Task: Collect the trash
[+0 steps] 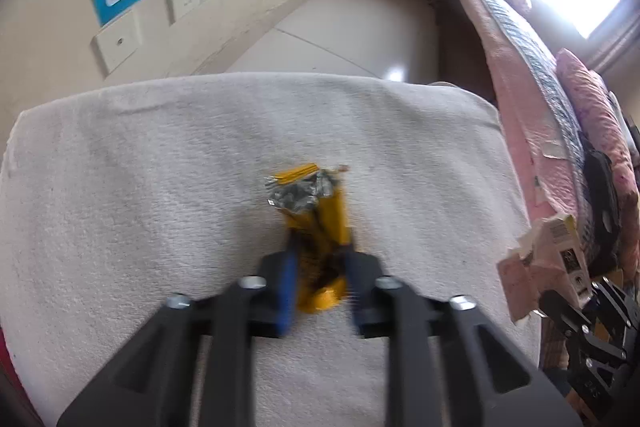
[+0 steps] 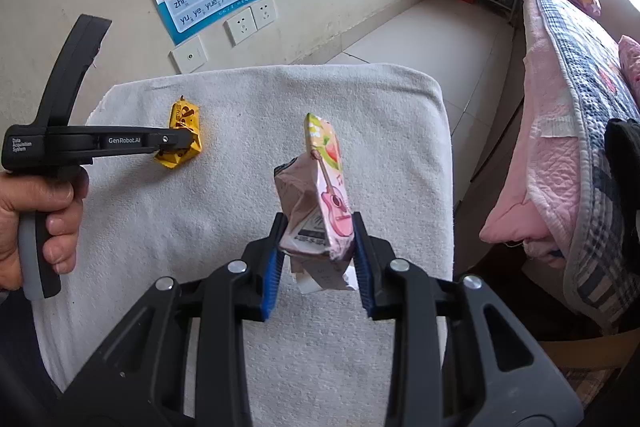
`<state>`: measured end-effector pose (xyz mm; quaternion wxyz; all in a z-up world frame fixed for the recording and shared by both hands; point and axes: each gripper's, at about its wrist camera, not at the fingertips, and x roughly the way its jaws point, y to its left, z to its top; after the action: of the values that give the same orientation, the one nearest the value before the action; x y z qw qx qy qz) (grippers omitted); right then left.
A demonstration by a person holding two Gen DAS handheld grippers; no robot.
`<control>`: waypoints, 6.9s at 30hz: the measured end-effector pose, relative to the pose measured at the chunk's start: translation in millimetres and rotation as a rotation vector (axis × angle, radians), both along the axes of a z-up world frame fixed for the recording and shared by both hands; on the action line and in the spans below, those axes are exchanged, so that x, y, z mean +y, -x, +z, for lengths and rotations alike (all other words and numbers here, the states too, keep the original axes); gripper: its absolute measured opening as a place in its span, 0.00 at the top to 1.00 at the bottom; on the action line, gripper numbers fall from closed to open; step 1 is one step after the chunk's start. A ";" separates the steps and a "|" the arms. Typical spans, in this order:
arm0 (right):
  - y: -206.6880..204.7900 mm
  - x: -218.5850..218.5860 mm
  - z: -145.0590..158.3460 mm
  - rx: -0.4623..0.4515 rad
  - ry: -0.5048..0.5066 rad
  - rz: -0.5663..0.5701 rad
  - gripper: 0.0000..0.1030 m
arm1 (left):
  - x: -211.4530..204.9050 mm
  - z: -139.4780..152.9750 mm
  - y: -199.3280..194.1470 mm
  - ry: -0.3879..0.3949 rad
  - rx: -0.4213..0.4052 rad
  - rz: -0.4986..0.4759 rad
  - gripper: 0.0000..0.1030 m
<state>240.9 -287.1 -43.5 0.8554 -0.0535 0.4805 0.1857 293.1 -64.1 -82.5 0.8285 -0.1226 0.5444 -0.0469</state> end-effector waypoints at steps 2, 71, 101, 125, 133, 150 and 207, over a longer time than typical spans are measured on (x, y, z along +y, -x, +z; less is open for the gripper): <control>0.1 0.2 1.5 -0.003 0.002 0.003 0.70 | -1.5 2.8 3.4 0.006 -0.009 -0.012 0.88; 142.4 256.0 61.2 -0.103 -0.047 0.287 0.70 | 230.1 96.2 267.0 -0.116 -0.191 0.253 0.89; 153.9 425.4 54.8 -0.069 -0.082 0.561 0.70 | 349.3 82.8 313.2 -0.129 -0.153 0.414 0.89; 143.0 465.8 51.9 -0.085 -0.054 0.567 0.20 | 375.4 83.3 313.0 -0.123 -0.185 0.485 0.18; 133.8 409.4 71.1 -0.134 -0.059 0.452 0.05 | 344.1 96.1 311.3 -0.136 -0.215 0.437 0.10; 142.9 167.4 96.8 -0.244 0.016 0.031 0.05 | 157.0 128.8 275.8 -0.160 -0.390 0.204 0.08; 191.2 73.1 33.9 -0.263 0.036 -0.166 0.05 | 67.3 72.1 291.2 -0.228 -0.392 0.089 0.08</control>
<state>49.6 -214.0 -9.6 0.9223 -0.0527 0.3702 0.0973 1.9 3.2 -10.5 0.9281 -0.0406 0.3689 0.0287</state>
